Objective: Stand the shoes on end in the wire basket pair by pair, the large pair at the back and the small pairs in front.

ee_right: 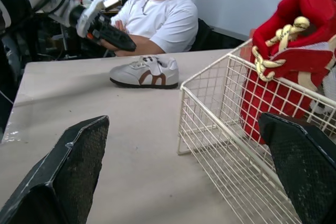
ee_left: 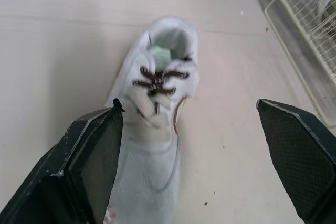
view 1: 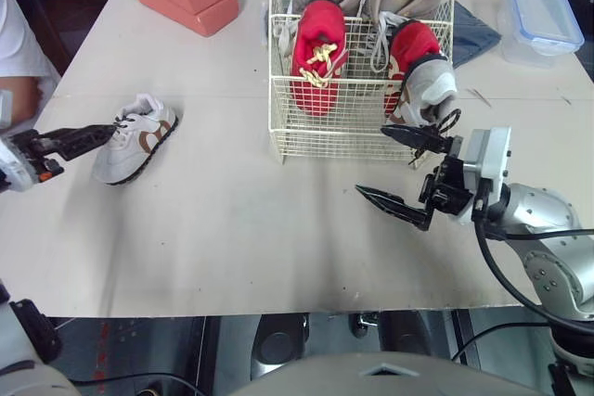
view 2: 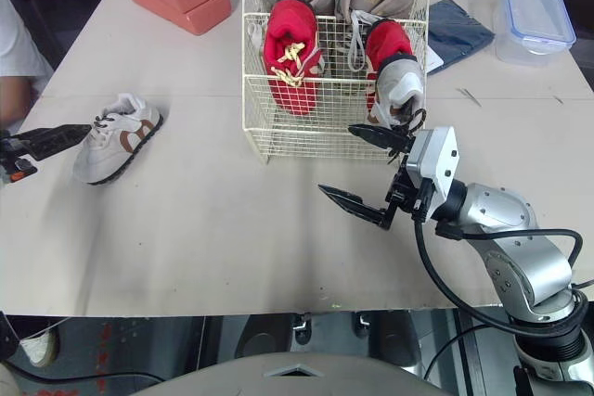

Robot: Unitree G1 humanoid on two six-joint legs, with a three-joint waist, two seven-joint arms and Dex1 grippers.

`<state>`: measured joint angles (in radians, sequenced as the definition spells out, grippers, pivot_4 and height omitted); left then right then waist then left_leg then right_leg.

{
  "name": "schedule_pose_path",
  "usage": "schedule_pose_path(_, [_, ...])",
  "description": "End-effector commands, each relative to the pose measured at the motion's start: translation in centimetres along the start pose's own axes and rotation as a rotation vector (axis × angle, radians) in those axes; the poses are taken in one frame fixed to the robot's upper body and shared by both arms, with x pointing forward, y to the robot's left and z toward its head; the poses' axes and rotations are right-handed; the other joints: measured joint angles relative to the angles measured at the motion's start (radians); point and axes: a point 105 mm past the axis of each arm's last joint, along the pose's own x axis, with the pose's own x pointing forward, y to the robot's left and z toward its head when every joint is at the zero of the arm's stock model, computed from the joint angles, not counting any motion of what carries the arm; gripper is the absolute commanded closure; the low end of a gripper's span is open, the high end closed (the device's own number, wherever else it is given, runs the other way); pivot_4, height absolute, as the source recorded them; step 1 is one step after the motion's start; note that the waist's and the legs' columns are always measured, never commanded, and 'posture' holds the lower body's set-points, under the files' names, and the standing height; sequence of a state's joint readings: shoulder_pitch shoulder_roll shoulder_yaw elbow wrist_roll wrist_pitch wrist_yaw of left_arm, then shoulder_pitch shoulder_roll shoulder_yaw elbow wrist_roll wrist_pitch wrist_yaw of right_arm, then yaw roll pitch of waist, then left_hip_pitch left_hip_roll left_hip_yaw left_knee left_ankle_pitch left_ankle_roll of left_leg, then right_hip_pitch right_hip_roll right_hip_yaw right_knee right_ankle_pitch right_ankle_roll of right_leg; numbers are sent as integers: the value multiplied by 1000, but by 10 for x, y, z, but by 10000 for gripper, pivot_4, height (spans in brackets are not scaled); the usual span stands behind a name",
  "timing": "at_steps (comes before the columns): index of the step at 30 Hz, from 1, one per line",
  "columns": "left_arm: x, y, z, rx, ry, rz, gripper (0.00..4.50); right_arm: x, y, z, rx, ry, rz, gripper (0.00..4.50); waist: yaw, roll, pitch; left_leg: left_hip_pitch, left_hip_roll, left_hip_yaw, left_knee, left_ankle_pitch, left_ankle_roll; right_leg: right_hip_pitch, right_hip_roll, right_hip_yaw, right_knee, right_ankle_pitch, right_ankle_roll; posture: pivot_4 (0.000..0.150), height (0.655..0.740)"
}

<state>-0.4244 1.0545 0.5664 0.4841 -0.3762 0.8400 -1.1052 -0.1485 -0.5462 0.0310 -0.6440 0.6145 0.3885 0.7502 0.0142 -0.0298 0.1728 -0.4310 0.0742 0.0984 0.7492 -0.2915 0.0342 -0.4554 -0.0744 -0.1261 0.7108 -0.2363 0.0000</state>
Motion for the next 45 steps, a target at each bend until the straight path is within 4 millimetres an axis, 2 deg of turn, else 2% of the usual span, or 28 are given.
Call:
schedule_pose_path(1, [-5,0,29,150,-36,36,912,2,0,7,-30,-27,14,0,0,0,0,0,0,0,0,0,0,0,0,0,0,0,0,1500,6860])
schedule_pose_path(6, [9,7,36,290,42,52,912,3,0,6,-29,-31,6,0,1,0,0,0,-1,1,0,0,0,0,0,-2,0,0,-1,1500,6860])
schedule_pose_path(10, [30,5,43,288,54,1,912,4,1,7,-31,-37,-2,0,0,-1,0,-1,-2,2,0,0,0,0,1,-4,0,0,-1,1500,6860])
schedule_pose_path(14, [47,8,30,313,158,-6,912,3,0,8,-39,-40,-17,0,-2,-1,0,-1,-2,6,1,0,0,-1,2,-3,0,0,0,1500,6860])
schedule_pose_path(17, [50,14,22,355,245,29,912,2,0,8,-42,-37,-27,0,-5,-1,0,-1,-2,7,1,0,0,-3,2,-1,1,0,0,1500,6860])
schedule_pose_path(24, [49,16,19,386,355,47,912,-2,0,8,-48,-36,-60,0,-4,-1,0,-2,-1,6,1,-1,1,-3,2,0,1,-1,2,1500,6860])
schedule_pose_path(25, [50,16,19,386,357,52,5924,-2,1,8,-48,-38,-64,0,-3,-1,0,-1,-1,6,1,-1,1,-3,2,0,1,-1,2,1500,6860])
schedule_pose_path(26, [50,16,20,386,355,56,7791,-1,1,8,-47,-39,-66,0,-2,-1,0,-1,-1,6,1,-1,1,-3,2,0,1,-1,3,1500,6860])
schedule_pose_path(28, [51,15,20,385,360,51,16710,-1,1,8,-48,-40,-68,0,-3,-1,0,-1,-1,5,1,-1,1,-3,2,0,1,-1,3,1500,6860])
schedule_pose_path(30, [52,13,20,379,360,39,28788,-1,1,7,-49,-40,-68,0,-3,-1,0,-1,-1,6,1,-1,1,-3,2,0,1,-1,3,1500,6860])
schedule_pose_path(34, [55,9,27,366,325,29,43309,-1,0,7,-53,-41,-62,0,0,-1,0,-2,-1,5,1,-1,1,-3,2,-1,1,-1,3,1500,6860])
schedule_pose_path(39, [54,3,45,407,249,7,43941,-2,0,9,-57,-44,-62,0,-2,-2,0,-2,-1,5,2,-1,2,-3,2,0,1,-1,3,1500,6860])
schedule_pose_path(42, [55,-6,68,463,125,-9,43941,-4,-1,11,-56,-52,-76,0,-2,-2,0,-2,-1,5,2,-1,2,-3,2,0,1,-1,3,1500,6860])
schedule_pose_path(45, [50,-21,101,472,-83,-61,43941,-7,-3,14,-53,-67,-91,0,-2,-3,1,-2,0,5,2,-1,2,-3,2,0,1,-1,2,1500,6860])
